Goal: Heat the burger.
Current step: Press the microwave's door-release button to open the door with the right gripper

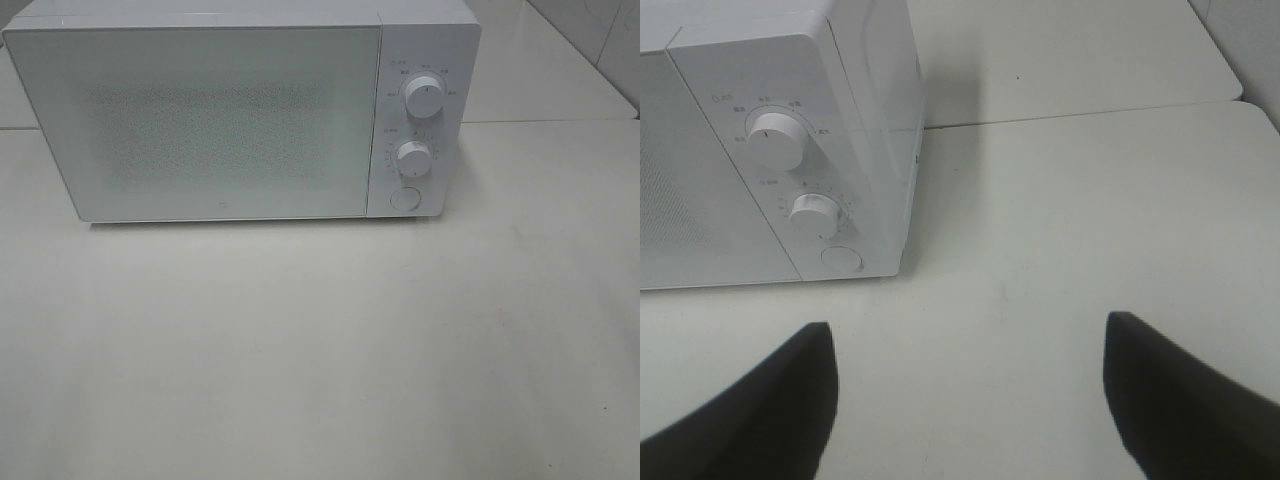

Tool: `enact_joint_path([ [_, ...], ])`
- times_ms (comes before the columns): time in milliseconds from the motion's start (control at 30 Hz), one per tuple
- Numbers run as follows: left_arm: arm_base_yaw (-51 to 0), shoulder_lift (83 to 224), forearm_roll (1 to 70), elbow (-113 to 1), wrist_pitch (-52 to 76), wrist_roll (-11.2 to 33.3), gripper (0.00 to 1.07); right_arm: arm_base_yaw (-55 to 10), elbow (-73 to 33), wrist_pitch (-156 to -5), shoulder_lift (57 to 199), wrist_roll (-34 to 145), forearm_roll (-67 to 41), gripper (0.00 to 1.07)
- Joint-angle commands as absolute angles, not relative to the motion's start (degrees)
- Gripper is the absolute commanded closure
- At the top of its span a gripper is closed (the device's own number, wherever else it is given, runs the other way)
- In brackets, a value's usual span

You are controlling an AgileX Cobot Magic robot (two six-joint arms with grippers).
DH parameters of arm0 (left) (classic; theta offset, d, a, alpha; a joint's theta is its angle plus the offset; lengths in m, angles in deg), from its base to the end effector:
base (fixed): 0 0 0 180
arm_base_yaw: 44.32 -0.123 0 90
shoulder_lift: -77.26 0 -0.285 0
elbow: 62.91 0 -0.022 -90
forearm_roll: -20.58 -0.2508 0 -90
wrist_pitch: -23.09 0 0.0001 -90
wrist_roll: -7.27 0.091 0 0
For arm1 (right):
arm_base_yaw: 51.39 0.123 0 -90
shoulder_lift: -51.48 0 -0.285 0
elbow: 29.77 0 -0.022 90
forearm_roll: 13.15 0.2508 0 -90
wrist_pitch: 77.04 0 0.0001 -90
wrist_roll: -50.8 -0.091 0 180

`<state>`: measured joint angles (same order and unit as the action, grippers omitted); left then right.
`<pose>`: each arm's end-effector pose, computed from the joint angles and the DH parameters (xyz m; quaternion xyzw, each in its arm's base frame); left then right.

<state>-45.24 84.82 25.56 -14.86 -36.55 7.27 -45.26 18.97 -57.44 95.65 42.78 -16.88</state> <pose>-0.0058 -0.0069 0.2816 -0.0052 0.8437 -0.0391 0.5353 0.1307 0.0120 0.2960 -0.0057 0.8313 0.0425 0.5542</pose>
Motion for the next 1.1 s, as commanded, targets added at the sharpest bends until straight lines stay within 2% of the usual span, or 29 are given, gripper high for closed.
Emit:
enact_joint_path([
  [33, -45.35, 83.55, 25.68, -14.63, -36.09, 7.27, 0.07, -45.54, 20.34, -62.54, 97.89, 41.87, -17.22, 0.37],
  [233, -45.35, 83.55, 25.68, -14.63, -36.09, 7.27, 0.07, -45.54, 24.07, -75.78, 103.62, 41.81, -17.22, 0.37],
  [433, -45.35, 83.55, 25.68, -14.63, -36.09, 7.27, 0.07, -45.49, 29.45, -95.77, 110.72, 42.04, -17.22, 0.37],
  [1100, -45.35, 83.55, 25.68, -14.63, -36.09, 7.27, 0.07, -44.4, 31.52, -126.08, 135.3, 51.15, -14.99, 0.37],
])
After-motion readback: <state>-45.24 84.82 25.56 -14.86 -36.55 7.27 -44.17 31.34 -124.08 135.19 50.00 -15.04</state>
